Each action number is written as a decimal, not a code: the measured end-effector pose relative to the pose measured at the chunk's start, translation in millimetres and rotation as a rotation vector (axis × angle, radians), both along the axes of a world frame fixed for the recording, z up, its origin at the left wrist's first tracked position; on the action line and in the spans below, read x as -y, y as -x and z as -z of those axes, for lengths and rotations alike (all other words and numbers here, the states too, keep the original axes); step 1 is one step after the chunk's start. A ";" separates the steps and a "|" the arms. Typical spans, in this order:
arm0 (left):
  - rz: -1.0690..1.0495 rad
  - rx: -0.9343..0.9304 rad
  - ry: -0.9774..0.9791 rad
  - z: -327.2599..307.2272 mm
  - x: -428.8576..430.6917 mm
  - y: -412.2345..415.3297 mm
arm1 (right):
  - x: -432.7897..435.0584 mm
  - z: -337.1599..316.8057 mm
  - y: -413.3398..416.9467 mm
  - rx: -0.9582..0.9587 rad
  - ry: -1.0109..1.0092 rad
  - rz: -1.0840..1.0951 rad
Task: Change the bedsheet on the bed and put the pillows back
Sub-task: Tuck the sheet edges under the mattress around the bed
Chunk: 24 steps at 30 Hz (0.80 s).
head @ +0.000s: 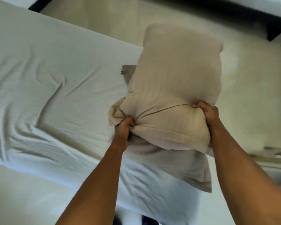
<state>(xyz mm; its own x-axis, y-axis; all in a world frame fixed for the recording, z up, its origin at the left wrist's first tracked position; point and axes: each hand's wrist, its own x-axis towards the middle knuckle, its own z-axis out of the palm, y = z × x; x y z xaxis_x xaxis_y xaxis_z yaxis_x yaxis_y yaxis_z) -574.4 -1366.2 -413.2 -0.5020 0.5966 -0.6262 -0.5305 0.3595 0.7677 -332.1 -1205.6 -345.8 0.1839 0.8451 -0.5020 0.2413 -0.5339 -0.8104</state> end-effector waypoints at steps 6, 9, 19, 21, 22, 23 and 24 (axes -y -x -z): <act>0.234 -0.057 0.227 55.9 28.9 -42.1 | 6.3 65.4 -56.5 0.456 0.212 -0.071; 0.220 -0.125 0.301 56.6 47.1 -32.5 | 9.9 60.5 -10.9 0.846 0.055 -0.074; 0.508 -1.016 0.729 117.6 234.7 88.2 | 167.1 107.2 191.8 0.525 -1.023 -1.104; 0.293 -0.933 0.872 131.7 291.0 116.3 | 216.1 146.0 217.5 0.445 -0.917 -1.279; 0.169 -0.810 0.966 137.5 315.8 133.3 | 241.4 164.3 229.0 0.417 -0.846 -1.352; 0.051 -0.671 1.044 151.0 338.8 151.9 | 265.2 178.5 238.4 0.404 -0.773 -1.422; -0.071 -0.531 1.090 163.1 362.7 172.5 | 293.3 193.8 251.1 0.401 -0.712 -1.503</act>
